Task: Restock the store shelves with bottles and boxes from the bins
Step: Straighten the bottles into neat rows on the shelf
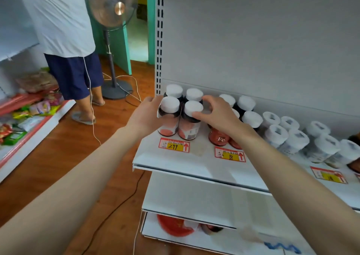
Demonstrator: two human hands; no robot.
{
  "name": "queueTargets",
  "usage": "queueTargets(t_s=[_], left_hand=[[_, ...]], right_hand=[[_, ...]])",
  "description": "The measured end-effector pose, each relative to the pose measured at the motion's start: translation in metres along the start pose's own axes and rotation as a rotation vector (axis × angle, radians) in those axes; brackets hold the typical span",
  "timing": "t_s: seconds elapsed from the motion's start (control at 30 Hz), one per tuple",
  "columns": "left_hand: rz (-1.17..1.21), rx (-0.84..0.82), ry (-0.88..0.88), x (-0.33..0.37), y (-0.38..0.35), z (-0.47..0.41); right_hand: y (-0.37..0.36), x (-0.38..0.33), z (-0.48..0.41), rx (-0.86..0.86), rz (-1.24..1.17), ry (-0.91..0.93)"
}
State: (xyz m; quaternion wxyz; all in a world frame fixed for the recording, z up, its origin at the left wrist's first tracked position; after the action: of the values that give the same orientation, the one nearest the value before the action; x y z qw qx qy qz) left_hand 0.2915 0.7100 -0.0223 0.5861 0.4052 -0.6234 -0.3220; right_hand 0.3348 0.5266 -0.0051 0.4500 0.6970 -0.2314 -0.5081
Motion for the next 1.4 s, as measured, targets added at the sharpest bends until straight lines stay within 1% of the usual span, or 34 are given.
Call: queueTargets(t_s=[0.2,0.37,0.67,1.0,1.4], left_hand=[[0.025,-0.035,-0.024,0.000,-0.002,-0.023],[0.045,-0.106,-0.064,0.001,-0.004,-0.029],[0.057,-0.118,-0.112,-0.002,-0.005,-0.033],[0.001,-0.094,-0.131,0.001,-0.006,-0.034],[-0.027,-0.078,-0.165,-0.002,-0.011,-0.034]], right_hand=[[-0.005,-0.007,-0.023,-0.079,0.138,-0.007],[-0.007,-0.013,-0.029,-0.151,0.223,0.044],[-0.004,-0.017,-0.028,-0.160,0.148,0.059],[-0.007,-0.015,-0.027,-0.156,0.131,-0.011],[-0.007,-0.015,-0.027,-0.169,0.141,-0.020]])
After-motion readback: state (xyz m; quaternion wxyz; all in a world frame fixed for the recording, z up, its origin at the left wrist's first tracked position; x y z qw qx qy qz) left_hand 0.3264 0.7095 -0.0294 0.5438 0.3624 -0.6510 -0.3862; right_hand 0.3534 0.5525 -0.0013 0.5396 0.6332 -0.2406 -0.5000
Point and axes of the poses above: each hand's wrist, its own z-axis away from the middle knuckle, its own y-axis out of the back of the hand, x = y × z, the point moved 4 cm from there along -z, towards the middle knuckle, and after that the axes turned 3 degrees about -x, right-handed, at the moved point
